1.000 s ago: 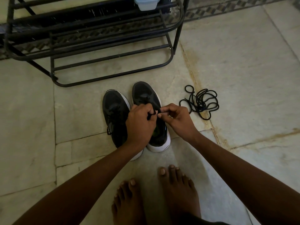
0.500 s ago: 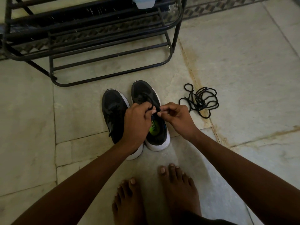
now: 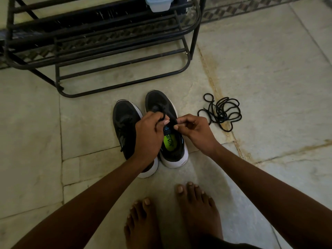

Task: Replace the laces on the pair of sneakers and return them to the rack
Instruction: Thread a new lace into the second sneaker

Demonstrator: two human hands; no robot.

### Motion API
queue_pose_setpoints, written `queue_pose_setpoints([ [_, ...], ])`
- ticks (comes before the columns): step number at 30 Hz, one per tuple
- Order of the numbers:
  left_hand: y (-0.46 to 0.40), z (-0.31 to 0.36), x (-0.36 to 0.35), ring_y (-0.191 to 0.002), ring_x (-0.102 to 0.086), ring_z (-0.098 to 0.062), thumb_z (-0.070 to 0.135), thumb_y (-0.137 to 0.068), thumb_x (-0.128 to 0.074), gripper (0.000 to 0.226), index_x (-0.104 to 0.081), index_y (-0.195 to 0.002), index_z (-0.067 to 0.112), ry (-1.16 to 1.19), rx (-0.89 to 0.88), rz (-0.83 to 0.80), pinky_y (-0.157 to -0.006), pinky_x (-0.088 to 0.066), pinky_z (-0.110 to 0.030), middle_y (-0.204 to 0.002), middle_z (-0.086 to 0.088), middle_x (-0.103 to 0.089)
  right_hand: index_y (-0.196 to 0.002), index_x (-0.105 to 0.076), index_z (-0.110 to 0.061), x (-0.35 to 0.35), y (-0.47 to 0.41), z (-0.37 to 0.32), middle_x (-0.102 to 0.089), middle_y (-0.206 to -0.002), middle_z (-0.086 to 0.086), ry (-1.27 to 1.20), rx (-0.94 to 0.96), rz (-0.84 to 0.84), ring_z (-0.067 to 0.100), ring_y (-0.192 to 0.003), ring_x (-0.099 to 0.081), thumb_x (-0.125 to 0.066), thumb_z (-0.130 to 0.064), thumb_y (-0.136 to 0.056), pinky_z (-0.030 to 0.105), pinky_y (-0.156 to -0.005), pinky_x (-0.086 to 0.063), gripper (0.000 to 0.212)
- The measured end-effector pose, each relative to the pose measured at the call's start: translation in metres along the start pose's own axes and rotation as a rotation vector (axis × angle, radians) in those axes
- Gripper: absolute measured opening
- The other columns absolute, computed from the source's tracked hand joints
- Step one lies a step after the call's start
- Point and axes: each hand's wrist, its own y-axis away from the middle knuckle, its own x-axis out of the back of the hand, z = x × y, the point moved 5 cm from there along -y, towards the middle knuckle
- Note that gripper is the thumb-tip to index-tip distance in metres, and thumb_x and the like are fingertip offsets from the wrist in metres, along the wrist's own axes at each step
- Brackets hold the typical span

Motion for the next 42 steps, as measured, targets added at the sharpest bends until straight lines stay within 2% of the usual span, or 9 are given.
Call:
queue_pose_setpoints([
  [4,0.000,-0.001,0.002,-0.078,-0.066,-0.007,0.006,-0.092,-0.073,0.004,-0.074,-0.095,0.009,0.056,0.011,0.022,-0.075,-0.055,-0.017,-0.089,-0.002,-0.072,-0.103,-0.073,0.003,-0.001,0.000,-0.001,-0.073,-0.092,0.019,-0.003,0.005,-0.005,0.039,-0.088,-0.070,-0.076,0.000,-0.087,0.040,-0.084,-0.061,0.017],
  [6,0.001,-0.002,0.002,-0.076,-0.067,-0.007,0.010,-0.091,-0.075,0.005,-0.074,-0.096,0.010,0.078,0.030,0.026,-0.071,-0.057,-0.020,-0.087,0.001,-0.073,-0.102,-0.073,0.004,-0.001,-0.001,-0.001,-0.073,-0.092,0.020,-0.014,-0.002,-0.007,0.032,-0.085,-0.070,-0.076,0.000,-0.087,0.036,-0.082,-0.060,0.016],
  [10,0.000,-0.005,0.001,-0.074,-0.066,-0.005,0.016,-0.089,-0.078,0.005,-0.076,-0.093,0.013,0.103,0.070,0.038,-0.070,-0.056,-0.017,-0.084,0.007,-0.073,-0.103,-0.073,0.004,-0.001,0.000,-0.001,-0.073,-0.092,0.020,-0.027,-0.021,-0.020,0.025,-0.085,-0.071,-0.076,0.000,-0.087,0.031,-0.081,-0.058,0.017],
  [16,0.003,-0.008,-0.003,-0.077,-0.064,-0.008,0.021,-0.089,-0.079,0.007,-0.075,-0.093,0.018,0.069,0.038,0.013,-0.071,-0.055,-0.023,-0.085,0.006,-0.071,-0.105,-0.073,0.004,-0.001,0.001,-0.001,-0.073,-0.093,0.022,-0.025,-0.027,-0.019,0.020,-0.082,-0.070,-0.075,-0.001,-0.088,0.023,-0.075,-0.055,0.018],
  [21,0.002,-0.009,-0.003,-0.075,-0.067,-0.004,0.017,-0.091,-0.077,0.007,-0.075,-0.095,0.012,0.173,0.107,0.039,-0.068,-0.052,-0.012,-0.083,0.010,-0.070,-0.104,-0.072,0.007,-0.001,0.001,-0.004,-0.071,-0.092,0.025,-0.026,-0.030,-0.021,0.014,-0.079,-0.069,-0.075,0.000,-0.088,0.020,-0.072,-0.053,0.018],
  [29,-0.003,-0.016,-0.006,-0.075,-0.069,-0.008,0.017,-0.089,-0.079,0.009,-0.075,-0.096,0.013,0.194,0.113,-0.005,-0.071,-0.058,-0.022,-0.085,0.007,-0.073,-0.105,-0.071,0.008,0.000,0.003,-0.008,-0.069,-0.092,0.028,-0.016,-0.018,-0.031,0.010,-0.076,-0.066,-0.072,0.002,-0.089,0.016,-0.070,-0.051,0.017],
  [32,-0.004,-0.016,-0.007,-0.077,-0.068,-0.010,0.020,-0.089,-0.079,0.009,-0.076,-0.096,0.016,0.162,0.072,-0.014,-0.072,-0.059,-0.026,-0.087,0.009,-0.073,-0.105,-0.071,0.010,0.001,0.003,-0.009,-0.070,-0.084,0.017,-0.044,-0.048,-0.057,0.006,-0.072,-0.065,-0.069,0.003,-0.092,0.015,-0.067,-0.050,0.015],
  [36,-0.005,-0.016,-0.009,-0.078,-0.069,-0.011,0.017,-0.088,-0.080,0.009,-0.076,-0.095,0.015,0.188,0.089,-0.024,-0.073,-0.060,-0.029,-0.088,0.010,-0.074,-0.104,-0.072,0.006,0.002,-0.001,-0.007,-0.067,-0.075,0.002,-0.031,-0.103,-0.091,0.008,-0.067,-0.060,-0.067,-0.001,-0.094,0.020,-0.065,-0.048,0.013],
  [42,-0.006,-0.018,-0.011,-0.074,-0.070,-0.013,0.014,-0.087,-0.081,0.008,-0.077,-0.094,0.013,0.258,0.149,-0.035,-0.071,-0.060,-0.028,-0.083,0.007,-0.075,-0.104,-0.073,0.003,0.002,-0.001,-0.006,-0.067,-0.081,0.016,-0.069,-0.144,-0.103,0.021,-0.073,-0.059,-0.067,-0.004,-0.095,0.030,-0.069,-0.050,0.012],
])
